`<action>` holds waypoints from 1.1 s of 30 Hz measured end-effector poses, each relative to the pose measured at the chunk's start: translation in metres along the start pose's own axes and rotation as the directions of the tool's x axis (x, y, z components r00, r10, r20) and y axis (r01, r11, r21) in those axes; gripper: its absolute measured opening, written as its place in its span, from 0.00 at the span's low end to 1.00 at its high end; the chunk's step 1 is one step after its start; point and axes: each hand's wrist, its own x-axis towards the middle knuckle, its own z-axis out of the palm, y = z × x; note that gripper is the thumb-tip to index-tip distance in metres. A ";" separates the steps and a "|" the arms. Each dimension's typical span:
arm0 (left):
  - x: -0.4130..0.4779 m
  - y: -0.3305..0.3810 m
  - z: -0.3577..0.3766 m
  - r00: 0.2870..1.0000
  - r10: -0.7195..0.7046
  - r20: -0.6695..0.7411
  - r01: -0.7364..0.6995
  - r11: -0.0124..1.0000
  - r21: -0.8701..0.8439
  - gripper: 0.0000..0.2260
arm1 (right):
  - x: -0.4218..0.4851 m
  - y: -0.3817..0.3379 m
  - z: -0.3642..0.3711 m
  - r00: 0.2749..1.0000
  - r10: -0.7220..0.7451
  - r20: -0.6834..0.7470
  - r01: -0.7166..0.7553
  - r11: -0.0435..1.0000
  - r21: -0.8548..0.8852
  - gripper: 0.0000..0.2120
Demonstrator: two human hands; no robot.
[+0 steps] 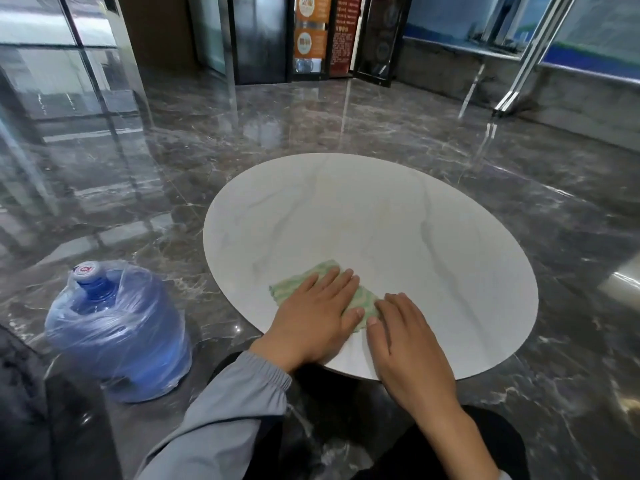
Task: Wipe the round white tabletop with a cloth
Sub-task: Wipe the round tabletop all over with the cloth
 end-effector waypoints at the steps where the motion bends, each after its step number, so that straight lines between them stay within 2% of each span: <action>1: 0.000 -0.002 0.000 1.000 -0.021 0.004 0.021 1.000 -0.014 0.31 | 0.000 -0.001 0.000 1.000 0.000 0.000 0.000 1.000 0.001 0.21; 6: -0.008 -0.015 -0.005 0.993 -0.113 0.022 0.114 0.993 -0.014 0.34 | 0.000 -0.003 -0.003 1.000 -0.019 -0.010 0.019 1.000 -0.016 0.16; 10: -0.026 -0.037 -0.015 0.981 -0.193 0.017 0.193 0.981 -0.011 0.33 | -0.001 -0.002 -0.001 0.999 0.012 0.038 -0.013 1.000 0.001 0.18; 12: -0.034 -0.042 -0.019 0.977 -0.215 -0.003 0.215 0.976 0.043 0.32 | 0.000 -0.003 0.000 0.999 0.016 0.047 -0.016 1.000 -0.009 0.19; 15: -0.044 -0.023 -0.015 0.997 -0.076 0.027 0.070 0.984 0.164 0.32 | 0.001 -0.004 0.000 0.998 0.026 0.054 -0.024 0.999 -0.023 0.19; 18: -0.061 -0.004 -0.007 0.993 0.100 0.061 -0.109 0.981 0.162 0.32 | 0.000 -0.004 -0.001 0.999 0.009 0.043 -0.008 1.000 -0.013 0.21; 21: -0.075 -0.007 -0.006 0.988 0.144 0.055 -0.151 0.977 0.149 0.30 | -0.002 -0.005 -0.002 1.000 0.020 0.016 -0.020 1.000 0.014 0.24; 26: -0.057 -0.053 -0.020 0.999 -0.028 0.031 0.023 0.989 0.144 0.28 | -0.001 -0.004 -0.003 1.000 0.014 0.011 -0.014 1.000 0.008 0.18; 29: -0.036 -0.099 -0.041 0.980 -0.166 0.111 0.152 0.980 0.127 0.28 | -0.001 -0.004 -0.005 0.999 0.030 0.020 -0.031 0.999 0.010 0.16; 33: -0.027 -0.112 -0.048 0.975 -0.165 0.149 0.142 0.978 0.152 0.28 | -0.001 -0.007 -0.004 0.998 0.041 0.039 -0.041 0.999 -0.004 0.17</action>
